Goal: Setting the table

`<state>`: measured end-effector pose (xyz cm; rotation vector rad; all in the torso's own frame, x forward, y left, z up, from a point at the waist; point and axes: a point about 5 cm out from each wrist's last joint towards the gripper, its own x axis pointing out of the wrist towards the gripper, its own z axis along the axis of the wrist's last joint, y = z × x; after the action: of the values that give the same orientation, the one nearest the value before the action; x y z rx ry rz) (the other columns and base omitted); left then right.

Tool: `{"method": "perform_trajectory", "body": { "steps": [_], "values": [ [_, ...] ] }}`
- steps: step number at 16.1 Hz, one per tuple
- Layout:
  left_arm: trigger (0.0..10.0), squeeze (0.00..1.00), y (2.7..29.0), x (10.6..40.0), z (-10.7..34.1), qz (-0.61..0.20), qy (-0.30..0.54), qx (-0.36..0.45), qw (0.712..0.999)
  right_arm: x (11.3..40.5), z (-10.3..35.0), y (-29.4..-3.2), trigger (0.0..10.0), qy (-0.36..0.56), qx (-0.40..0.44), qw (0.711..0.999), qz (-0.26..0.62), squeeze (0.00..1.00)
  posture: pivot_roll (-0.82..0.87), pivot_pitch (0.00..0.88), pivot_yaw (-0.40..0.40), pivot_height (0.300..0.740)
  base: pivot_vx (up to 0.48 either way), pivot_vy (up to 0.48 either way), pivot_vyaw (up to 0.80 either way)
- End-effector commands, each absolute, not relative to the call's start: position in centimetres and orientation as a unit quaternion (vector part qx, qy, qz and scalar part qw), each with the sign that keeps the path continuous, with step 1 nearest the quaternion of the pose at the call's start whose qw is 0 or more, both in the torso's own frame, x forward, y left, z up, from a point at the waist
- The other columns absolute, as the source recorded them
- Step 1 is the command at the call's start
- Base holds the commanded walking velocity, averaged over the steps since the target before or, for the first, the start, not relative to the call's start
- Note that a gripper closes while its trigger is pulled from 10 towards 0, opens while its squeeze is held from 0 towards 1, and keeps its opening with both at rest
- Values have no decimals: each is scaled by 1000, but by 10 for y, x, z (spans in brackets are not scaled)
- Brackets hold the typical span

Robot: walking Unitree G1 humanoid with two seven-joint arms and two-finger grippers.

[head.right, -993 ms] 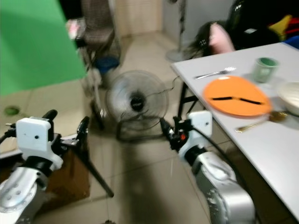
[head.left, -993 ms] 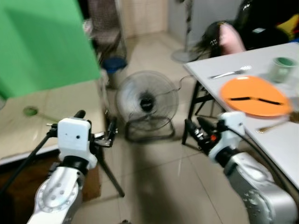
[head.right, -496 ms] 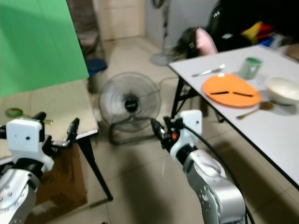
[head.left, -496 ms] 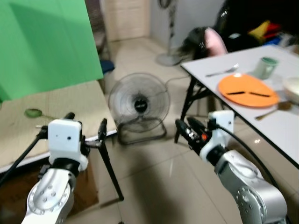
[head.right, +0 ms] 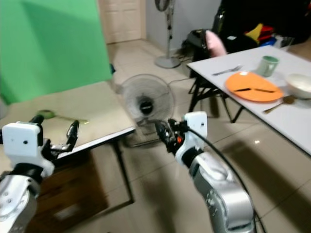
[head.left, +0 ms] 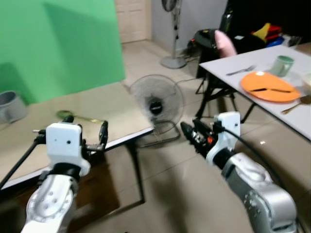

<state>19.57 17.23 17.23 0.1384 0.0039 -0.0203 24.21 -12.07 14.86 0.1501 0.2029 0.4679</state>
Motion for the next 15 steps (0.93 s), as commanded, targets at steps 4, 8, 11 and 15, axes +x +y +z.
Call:
{"method": "perform_trajectory", "body": {
  "steps": [4,8,11,15],
  "values": [
    [10000,0,173,195,176,-5,-3,70,998,248,150,-106,10000,104,64,947,298,0,-18,0,48,740,0,0,800],
    [10000,0,173,193,175,-5,0,69,998,253,151,-102,10000,102,61,944,309,0,-5,2,37,740,184,0,800],
    [10000,0,173,193,175,-8,2,70,998,254,150,-101,10000,103,59,943,310,0,-4,5,39,740,252,0,800],
    [10000,0,172,193,174,-13,4,69,998,258,150,-104,10000,99,56,950,292,0,-4,6,39,740,254,0,800]
  ]
}}
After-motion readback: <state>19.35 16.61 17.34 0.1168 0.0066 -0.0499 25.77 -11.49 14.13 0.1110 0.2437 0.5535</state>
